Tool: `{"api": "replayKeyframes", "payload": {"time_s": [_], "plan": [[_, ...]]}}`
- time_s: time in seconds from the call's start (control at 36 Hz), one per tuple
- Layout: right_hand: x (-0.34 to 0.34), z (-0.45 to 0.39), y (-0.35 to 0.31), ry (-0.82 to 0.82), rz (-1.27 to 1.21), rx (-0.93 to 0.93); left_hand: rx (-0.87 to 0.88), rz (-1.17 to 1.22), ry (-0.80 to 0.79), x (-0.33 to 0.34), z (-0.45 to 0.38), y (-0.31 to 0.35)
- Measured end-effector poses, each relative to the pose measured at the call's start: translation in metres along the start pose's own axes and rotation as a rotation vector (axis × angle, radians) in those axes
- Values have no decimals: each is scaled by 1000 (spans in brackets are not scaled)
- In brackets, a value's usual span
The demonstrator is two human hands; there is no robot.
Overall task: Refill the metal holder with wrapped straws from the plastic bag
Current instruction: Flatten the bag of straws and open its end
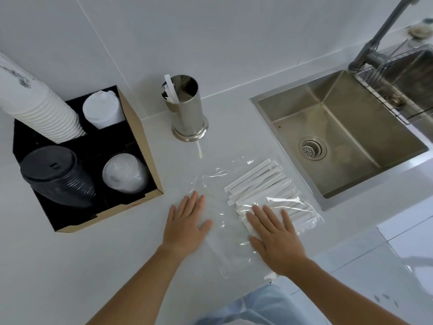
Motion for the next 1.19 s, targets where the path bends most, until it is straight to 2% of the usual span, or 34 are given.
{"api": "replayKeyframes", "payload": {"time_s": [0.08, 0.33, 0.47, 0.56, 0.67, 1.03, 1.19], "plan": [[4, 0, 1, -34, 17, 20, 5, 3, 4, -1, 0, -1], [-6, 3, -25, -2, -9, 111, 60, 6, 46, -19, -5, 0], [-10, 1, -66, 70, -13, 21, 127, -18, 31, -36, -18, 1], [-4, -3, -86, 73, -34, -26, 171, -56, 60, -49, -29, 7], [5, -9, -99, 68, -62, -59, 175, -39, 16, -54, -43, 11], [34, -4, -98, 131, -39, -123, 104, 172, 71, -65, -73, 5], [41, -5, -97, 106, -34, -122, 163, 189, 96, -69, -79, 12]]}}
Point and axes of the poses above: each hand's wrist, its own z-axis away from the middle knuckle, its own x-axis out of the palm, y = z × x, the point moved 10 cm from there along -z, towards the middle knuckle, and after that the axes turned 5 degrees about y, right-handed, at the moved point
